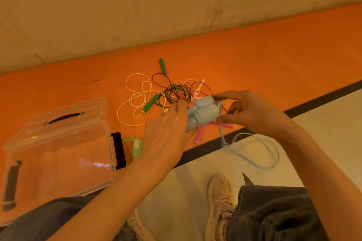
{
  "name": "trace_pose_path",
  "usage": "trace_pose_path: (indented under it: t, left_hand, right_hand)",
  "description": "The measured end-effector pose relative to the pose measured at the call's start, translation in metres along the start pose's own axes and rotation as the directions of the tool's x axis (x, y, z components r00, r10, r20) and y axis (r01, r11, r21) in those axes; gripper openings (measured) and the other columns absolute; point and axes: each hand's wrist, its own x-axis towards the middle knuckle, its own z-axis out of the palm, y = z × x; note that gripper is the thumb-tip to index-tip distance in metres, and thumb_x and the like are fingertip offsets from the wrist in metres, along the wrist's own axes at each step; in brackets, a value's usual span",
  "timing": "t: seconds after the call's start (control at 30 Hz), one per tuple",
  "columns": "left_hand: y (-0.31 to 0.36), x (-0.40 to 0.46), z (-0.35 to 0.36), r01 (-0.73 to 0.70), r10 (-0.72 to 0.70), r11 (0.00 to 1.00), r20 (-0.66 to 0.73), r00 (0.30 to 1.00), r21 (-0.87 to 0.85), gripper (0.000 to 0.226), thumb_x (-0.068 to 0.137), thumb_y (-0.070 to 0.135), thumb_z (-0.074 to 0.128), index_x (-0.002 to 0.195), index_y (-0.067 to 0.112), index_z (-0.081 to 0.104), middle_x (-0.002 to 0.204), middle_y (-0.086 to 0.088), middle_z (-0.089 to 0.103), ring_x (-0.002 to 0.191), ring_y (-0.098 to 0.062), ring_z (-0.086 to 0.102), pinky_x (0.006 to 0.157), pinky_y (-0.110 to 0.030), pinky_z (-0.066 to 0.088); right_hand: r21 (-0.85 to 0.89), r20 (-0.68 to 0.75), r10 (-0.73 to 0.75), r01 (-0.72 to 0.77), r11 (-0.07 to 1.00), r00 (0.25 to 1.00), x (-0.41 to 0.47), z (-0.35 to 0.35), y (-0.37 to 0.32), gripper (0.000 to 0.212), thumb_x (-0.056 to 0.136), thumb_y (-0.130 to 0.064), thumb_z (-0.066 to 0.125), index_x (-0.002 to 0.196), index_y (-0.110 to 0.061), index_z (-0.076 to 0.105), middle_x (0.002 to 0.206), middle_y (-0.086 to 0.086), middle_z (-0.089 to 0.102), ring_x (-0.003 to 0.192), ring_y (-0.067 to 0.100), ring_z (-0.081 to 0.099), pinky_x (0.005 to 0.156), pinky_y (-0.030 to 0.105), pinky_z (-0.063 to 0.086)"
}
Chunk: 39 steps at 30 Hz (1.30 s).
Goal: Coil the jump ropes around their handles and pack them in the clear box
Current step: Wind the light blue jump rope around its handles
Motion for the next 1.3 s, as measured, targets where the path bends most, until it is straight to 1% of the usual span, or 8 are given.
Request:
trace_pose_path:
  t: [0.17,0.27,0.4,0.5,0.63,0.83,0.97,1.3]
  left_hand:
    - [-0.001,-0.001,-0.004,0.112,-0.106,0.989,0.061,0.992,-0.096,0.056,0.077,0.063,0.062,0.11,0.023,0.042,0.1,0.005,0.059,0.089,-0.024,0.063,0.058,-0.033,0.039]
    - [-0.003,0.003,-0.013,0.203,-0.183,0.96,0.119,0.976,-0.193,0.058,0.071,0.067,0.064,0.102,0.025,0.041,0.085,0.007,0.058,0.082,-0.023,0.059,0.056,-0.033,0.035]
    - [-0.004,0.007,-0.023,0.181,-0.149,0.948,0.136,0.979,-0.264,0.055,0.07,0.065,0.064,0.101,0.025,0.042,0.076,0.007,0.056,0.075,-0.022,0.055,0.055,-0.035,0.037]
    - [-0.002,0.004,-0.026,0.087,-0.043,0.963,0.173,0.984,-0.255,0.048,0.075,0.064,0.059,0.1,0.027,0.041,0.072,0.008,0.052,0.072,-0.021,0.054,0.056,-0.034,0.037]
    - [-0.004,0.004,-0.026,0.093,-0.024,0.951,0.229,0.973,-0.295,0.046,0.077,0.062,0.063,0.097,0.03,0.037,0.069,0.011,0.046,0.061,-0.01,0.044,0.051,-0.028,0.03]
    - [-0.008,0.004,-0.03,0.103,-0.003,0.896,0.225,0.974,-0.432,0.042,0.081,0.043,0.063,0.111,0.026,0.039,0.087,0.004,0.054,0.079,-0.026,0.056,0.06,-0.038,0.043]
    - [-0.008,0.001,-0.03,0.011,0.049,0.934,0.16,0.986,-0.357,0.044,0.088,0.046,0.057,0.121,0.025,0.039,0.107,0.007,0.052,0.088,-0.022,0.056,0.068,-0.039,0.045]
    - [-0.012,0.004,-0.035,0.071,-0.002,0.939,0.202,0.979,-0.336,0.05,0.077,0.068,0.05,0.111,0.032,0.042,0.082,0.008,0.055,0.08,-0.023,0.057,0.058,-0.035,0.036]
  right_hand:
    - [-0.024,-0.265,-0.081,0.077,0.997,0.961,0.003,0.007,0.0,0.018,0.081,-0.016,0.073,0.098,-0.021,0.075,0.071,-0.016,0.063,0.068,0.004,0.063,0.057,0.013,0.044]
    - [-0.03,-0.344,-0.126,0.123,0.992,0.93,0.003,0.009,0.001,0.012,0.083,-0.018,0.072,0.094,-0.02,0.076,0.074,-0.007,0.068,0.069,0.001,0.063,0.062,0.015,0.047]
    - [-0.017,-0.295,-0.069,0.067,0.998,0.953,0.002,0.012,0.004,0.008,0.084,-0.017,0.068,0.089,-0.017,0.074,0.069,-0.003,0.069,0.069,0.014,0.066,0.067,0.036,0.054]
    - [-0.049,-0.286,-0.06,0.048,0.998,0.956,0.004,0.013,0.006,0.017,0.084,-0.013,0.067,0.099,-0.019,0.071,0.078,-0.006,0.065,0.069,0.007,0.06,0.057,0.015,0.044]
    - [0.027,-0.269,-0.169,0.183,0.983,0.948,0.005,0.014,0.002,0.049,0.083,-0.009,0.069,0.127,-0.029,0.058,0.096,-0.005,0.06,0.074,0.007,0.059,0.063,0.018,0.044]
    - [0.037,-0.337,-0.158,0.181,0.983,0.928,0.007,0.013,0.001,0.02,0.087,-0.011,0.065,0.105,-0.015,0.071,0.095,0.001,0.054,0.072,0.009,0.053,0.064,0.022,0.041]
    - [0.0,-0.344,-0.194,0.207,0.978,0.919,0.005,0.013,0.0,0.017,0.089,-0.008,0.06,0.104,-0.014,0.066,0.097,0.001,0.056,0.079,0.005,0.055,0.065,0.009,0.04]
    - [-0.089,-0.378,-0.322,0.312,0.946,0.868,0.002,0.006,-0.001,0.025,0.088,-0.006,0.063,0.11,-0.016,0.069,0.097,0.0,0.062,0.079,0.011,0.055,0.069,0.022,0.045]
